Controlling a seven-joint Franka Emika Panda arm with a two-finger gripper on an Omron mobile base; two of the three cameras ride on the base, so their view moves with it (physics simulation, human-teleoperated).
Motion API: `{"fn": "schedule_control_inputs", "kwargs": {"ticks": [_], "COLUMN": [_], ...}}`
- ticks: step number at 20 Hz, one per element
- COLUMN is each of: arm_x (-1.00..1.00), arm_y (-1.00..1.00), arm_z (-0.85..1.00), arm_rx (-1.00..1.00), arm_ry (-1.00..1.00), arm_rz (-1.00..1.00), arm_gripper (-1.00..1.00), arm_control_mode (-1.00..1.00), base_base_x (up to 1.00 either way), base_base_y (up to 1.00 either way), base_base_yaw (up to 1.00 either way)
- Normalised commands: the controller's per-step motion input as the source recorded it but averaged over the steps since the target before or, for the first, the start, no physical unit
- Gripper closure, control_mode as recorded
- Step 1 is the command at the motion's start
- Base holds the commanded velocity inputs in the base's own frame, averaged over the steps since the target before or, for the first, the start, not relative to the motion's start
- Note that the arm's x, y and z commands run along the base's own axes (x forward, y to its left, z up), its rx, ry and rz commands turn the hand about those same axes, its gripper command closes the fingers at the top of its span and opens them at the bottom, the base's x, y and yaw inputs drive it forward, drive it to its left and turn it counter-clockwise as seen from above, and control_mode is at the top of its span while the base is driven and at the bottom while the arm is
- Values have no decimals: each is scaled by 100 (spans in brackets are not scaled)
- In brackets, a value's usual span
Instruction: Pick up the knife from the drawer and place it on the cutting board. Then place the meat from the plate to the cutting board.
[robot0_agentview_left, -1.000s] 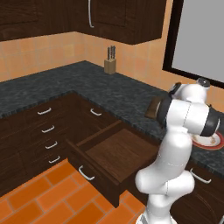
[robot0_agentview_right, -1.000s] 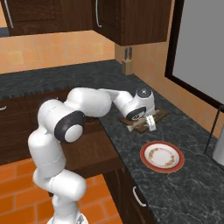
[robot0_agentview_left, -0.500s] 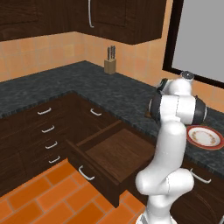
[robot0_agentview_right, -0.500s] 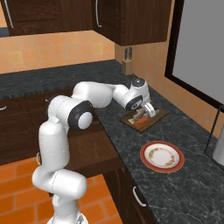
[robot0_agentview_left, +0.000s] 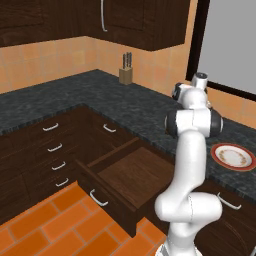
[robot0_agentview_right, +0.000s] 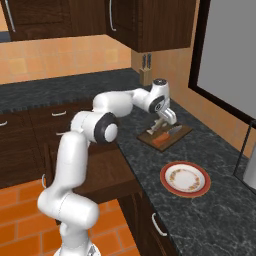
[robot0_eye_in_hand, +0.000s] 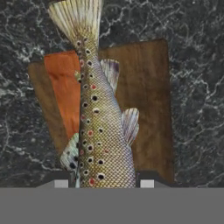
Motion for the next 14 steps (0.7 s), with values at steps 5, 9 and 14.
{"fn": "schedule_control_inputs", "kwargs": {"ticks": [5, 9, 14], "arm_x": [2, 0, -1], "arm_y": [13, 47, 13], "arm_z": [-46, -29, -33], "arm_rx": [0, 0, 0], "arm_ry": [9, -1, 0], "arm_rz": [0, -1, 0], "arm_gripper": [100, 100, 100], "arm_control_mode": [-100, -100, -100], "base_base_x": [0, 0, 0], "base_base_y": [0, 0, 0], "base_base_yaw": [0, 0, 0]}}
